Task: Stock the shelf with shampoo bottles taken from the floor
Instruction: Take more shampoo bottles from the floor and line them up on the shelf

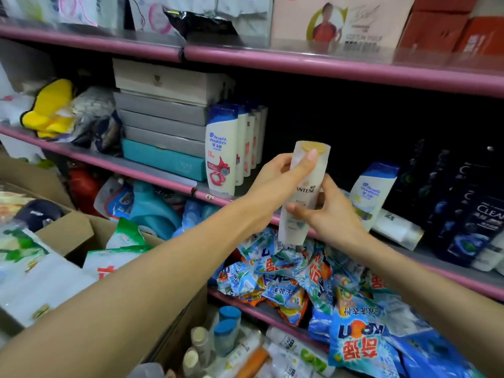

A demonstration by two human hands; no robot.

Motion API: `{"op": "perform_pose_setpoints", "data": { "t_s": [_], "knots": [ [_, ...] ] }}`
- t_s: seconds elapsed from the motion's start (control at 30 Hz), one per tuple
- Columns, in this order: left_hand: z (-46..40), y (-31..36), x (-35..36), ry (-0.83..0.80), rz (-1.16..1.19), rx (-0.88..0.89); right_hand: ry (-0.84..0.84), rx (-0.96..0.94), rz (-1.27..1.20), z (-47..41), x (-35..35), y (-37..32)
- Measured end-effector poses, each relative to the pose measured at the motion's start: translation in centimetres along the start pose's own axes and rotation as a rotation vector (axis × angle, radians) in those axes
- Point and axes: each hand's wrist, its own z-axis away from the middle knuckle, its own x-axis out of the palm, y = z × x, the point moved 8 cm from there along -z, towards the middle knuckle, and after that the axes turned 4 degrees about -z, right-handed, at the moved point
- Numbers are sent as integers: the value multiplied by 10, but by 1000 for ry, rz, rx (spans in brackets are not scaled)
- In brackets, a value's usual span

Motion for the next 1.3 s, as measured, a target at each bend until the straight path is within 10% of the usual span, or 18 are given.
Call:
{"op": "perform_pose_setpoints", "data": {
  "t_s": [0.57, 1.3],
  "knots": [
    [-46, -102, -75, 499, -942, -165, 147, 21, -8, -112, 77, 16],
    [-50, -104, -90, 660, -1003, -122, 129, 11, -11, -104, 89, 11]
  ]
}}
